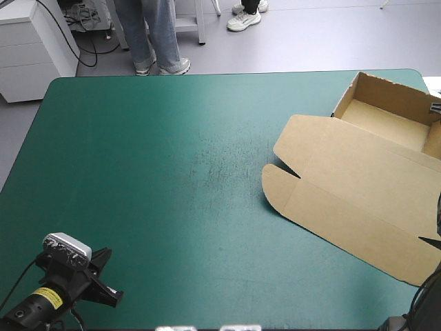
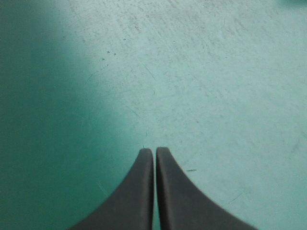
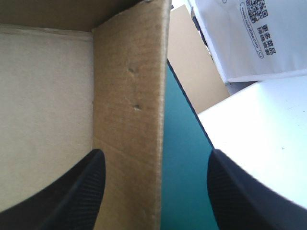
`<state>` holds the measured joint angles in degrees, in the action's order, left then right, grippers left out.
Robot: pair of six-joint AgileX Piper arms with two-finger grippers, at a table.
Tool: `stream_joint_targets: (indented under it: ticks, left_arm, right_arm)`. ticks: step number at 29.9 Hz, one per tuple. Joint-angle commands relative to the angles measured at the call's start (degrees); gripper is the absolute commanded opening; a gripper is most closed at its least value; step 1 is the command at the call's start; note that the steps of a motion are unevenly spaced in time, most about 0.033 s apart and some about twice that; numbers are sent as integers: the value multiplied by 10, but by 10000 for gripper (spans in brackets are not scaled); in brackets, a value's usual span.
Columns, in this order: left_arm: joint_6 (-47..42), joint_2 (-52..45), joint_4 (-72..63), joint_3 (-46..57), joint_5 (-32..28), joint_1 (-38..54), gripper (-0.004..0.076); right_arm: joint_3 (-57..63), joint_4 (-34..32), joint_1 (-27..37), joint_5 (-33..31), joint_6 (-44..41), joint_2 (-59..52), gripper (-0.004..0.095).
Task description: Fold the box
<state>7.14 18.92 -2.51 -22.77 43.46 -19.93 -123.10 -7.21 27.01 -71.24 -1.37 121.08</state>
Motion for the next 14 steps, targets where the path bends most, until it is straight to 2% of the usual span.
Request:
stream_joint_targets:
  ticks: [1,7,12,14]
  left_arm:
    - [-4,6,-4,-12,-41,-3,-8]
    - [-4,6,-4,-12,-41,-3,-8]
    - [-4,6,-4,-12,-41,-3,-8]
    - [-4,6,-4,-12,-41,-3,-8]
  right_arm:
    - [-21,8,4,-4,4,-80,583]
    - [-21,45,-5,-5,25,-184,582]
    - [-13,57,-42,-6,36,-275,581]
    - [1,57,-66,-6,47,-315,515]
